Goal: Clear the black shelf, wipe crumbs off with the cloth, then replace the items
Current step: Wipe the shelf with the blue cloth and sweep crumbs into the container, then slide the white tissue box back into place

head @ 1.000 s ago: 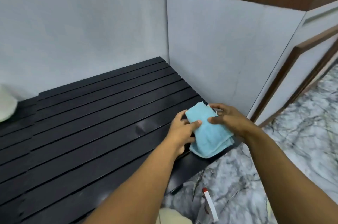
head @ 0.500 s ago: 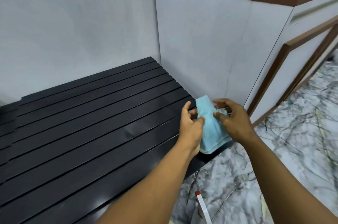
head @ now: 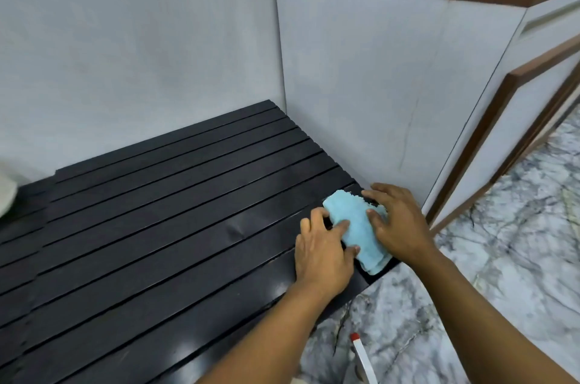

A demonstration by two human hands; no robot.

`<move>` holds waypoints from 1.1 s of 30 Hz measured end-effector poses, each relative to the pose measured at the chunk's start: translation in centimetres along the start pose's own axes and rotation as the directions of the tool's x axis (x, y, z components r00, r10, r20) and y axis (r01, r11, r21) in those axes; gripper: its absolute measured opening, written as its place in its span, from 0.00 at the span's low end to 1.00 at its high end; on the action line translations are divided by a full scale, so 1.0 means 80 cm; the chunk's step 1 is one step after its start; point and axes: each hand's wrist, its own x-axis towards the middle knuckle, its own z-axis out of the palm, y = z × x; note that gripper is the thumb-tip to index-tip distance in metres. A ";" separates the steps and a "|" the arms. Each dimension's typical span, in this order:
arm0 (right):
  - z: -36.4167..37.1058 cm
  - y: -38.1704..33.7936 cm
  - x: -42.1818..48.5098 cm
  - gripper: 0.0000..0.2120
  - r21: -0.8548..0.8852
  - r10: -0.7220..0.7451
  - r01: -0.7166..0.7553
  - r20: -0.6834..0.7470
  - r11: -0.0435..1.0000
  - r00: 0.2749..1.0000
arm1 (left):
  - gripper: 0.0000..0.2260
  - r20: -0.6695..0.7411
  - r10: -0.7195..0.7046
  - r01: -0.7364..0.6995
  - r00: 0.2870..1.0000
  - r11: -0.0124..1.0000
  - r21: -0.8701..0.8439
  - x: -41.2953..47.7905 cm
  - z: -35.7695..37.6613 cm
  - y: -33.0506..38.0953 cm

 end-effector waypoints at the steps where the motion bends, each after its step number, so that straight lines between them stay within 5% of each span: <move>1: 0.001 -0.008 -0.002 0.18 -0.030 -0.076 0.076 0.005 0.997 0.997 | 0.21 0.013 0.028 -0.029 1.000 0.996 0.082 0.000 -0.001 -0.002; 5: 0.017 -0.030 -0.018 0.18 -0.201 -0.195 0.232 0.187 0.952 0.963 | 0.21 0.048 0.075 -0.083 0.996 0.976 0.199 -0.003 -0.023 -0.026; 8: 0.022 -0.052 -0.019 0.17 -0.258 -0.097 0.115 0.084 0.959 0.992 | 0.21 0.008 0.013 -0.014 1.000 0.978 0.210 -0.018 -0.061 -0.070; 10: 0.028 -0.086 -0.013 0.17 -0.199 -0.101 0.106 0.035 0.974 0.994 | 0.20 -0.023 -0.029 0.033 0.999 0.975 0.220 -0.036 -0.098 -0.110; 13: 0.056 -0.157 -0.007 0.17 -0.159 -0.205 0.227 0.143 0.961 0.968 | 0.19 -0.077 -0.087 0.104 0.993 0.959 0.265 -0.077 -0.161 -0.179; 21: 0.195 -0.407 -0.005 0.20 0.003 -0.492 0.527 0.359 0.850 0.793 | 0.19 -0.291 -0.369 0.441 0.883 0.863 0.245 -0.199 -0.347 -0.391; 29: 0.351 -0.604 0.035 0.39 0.319 -0.493 0.394 0.350 0.862 0.796 | 0.29 -0.474 -0.427 0.473 0.770 0.881 -0.026 -0.212 -0.443 -0.554; 33: 0.411 -0.664 0.070 0.50 0.435 -0.538 0.375 0.353 0.819 0.765 | 0.39 -0.509 -0.383 0.442 0.771 0.897 -0.006 -0.168 -0.455 -0.605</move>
